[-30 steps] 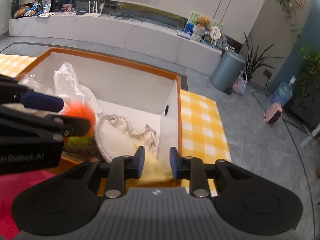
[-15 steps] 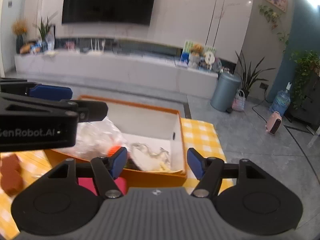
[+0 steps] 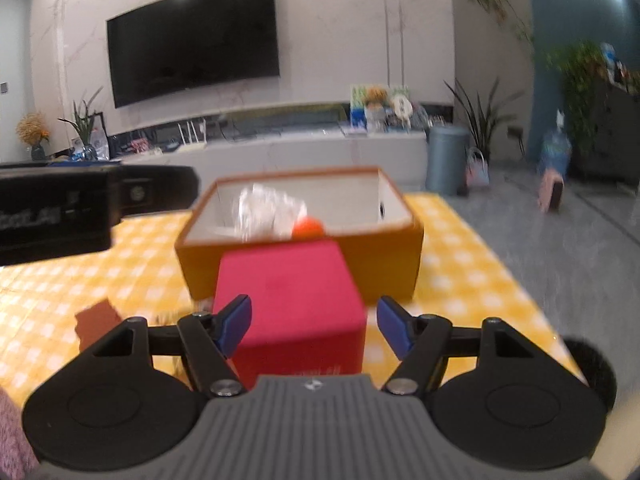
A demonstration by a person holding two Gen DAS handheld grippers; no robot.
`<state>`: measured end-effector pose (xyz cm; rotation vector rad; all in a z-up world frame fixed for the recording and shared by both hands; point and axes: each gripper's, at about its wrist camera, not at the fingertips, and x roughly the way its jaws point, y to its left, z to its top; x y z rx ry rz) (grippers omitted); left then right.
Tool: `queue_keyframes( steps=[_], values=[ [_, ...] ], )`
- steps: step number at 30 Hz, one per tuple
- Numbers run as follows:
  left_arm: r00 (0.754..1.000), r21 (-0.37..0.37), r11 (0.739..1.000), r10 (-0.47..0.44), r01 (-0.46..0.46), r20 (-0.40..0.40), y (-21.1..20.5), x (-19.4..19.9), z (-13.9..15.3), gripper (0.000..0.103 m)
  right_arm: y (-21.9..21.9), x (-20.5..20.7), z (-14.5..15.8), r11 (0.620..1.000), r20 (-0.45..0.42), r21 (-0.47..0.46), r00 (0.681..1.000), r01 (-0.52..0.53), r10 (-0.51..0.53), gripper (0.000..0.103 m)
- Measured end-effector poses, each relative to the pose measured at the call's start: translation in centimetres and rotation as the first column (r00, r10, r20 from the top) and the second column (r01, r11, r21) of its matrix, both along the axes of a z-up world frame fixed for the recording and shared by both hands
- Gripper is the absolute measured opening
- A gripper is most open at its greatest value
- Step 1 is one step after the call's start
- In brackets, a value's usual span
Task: Organize soft objects
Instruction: 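Move both tools back over the table toward the brown sponge, then lower the left gripper onto the brown sponge and close it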
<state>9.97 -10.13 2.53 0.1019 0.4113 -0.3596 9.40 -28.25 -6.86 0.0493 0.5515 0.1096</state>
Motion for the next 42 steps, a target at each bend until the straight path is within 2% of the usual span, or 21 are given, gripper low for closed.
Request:
queue_keyframes(
  steps=[5,10,13,17,22,28,37,42],
  values=[
    [0.996,0.039,0.999,0.033,-0.03,-0.081,1.6,-0.9,-2.3,0.077,1.1,-1.6,-3.0,0.999,-0.093,0.043,0.996,0.004,0.0,0.069],
    [0.986,0.059,0.995,0.089,-0.081,-0.143,4.5,-2.4,-4.9,0.077,3.1,-2.4,-5.1,0.999,-0.132,-0.002,0.991,-0.038,0.037,0.069],
    [0.976,0.085,0.989,0.132,-0.118,-0.173,6.1,-2.9,-6.3,0.077,4.0,-2.1,-5.7,0.998,-0.146,-0.034,0.988,-0.053,0.048,0.069],
    [0.961,0.083,0.983,0.175,-0.161,-0.215,8.4,-3.7,-7.8,0.077,5.2,-2.2,-6.2,0.995,-0.15,-0.045,0.985,-0.088,0.08,0.069],
    [0.951,0.103,0.979,0.197,-0.177,-0.237,10.4,-4.3,-9.2,0.077,7.4,-2.2,-6.5,0.982,-0.143,-0.091,0.978,-0.167,0.153,0.064],
    [0.936,0.06,0.977,0.213,-0.205,-0.282,12.6,-3.8,-10.2,0.075,9.1,-1.4,-7.1,0.979,-0.163,-0.09,0.972,-0.183,0.167,0.054],
    [0.901,-0.016,0.95,0.289,-0.31,-0.324,15.4,-2.3,-10.9,0.074,11.9,0.8,-7.6,0.977,-0.166,-0.087,0.969,-0.197,0.181,0.054],
    [0.882,-0.049,0.94,0.299,-0.338,-0.365,16.4,-1.6,-11.6,0.074,12.8,1.9,-7.8,0.977,-0.157,-0.1,0.973,-0.187,0.17,0.054]
  ],
)
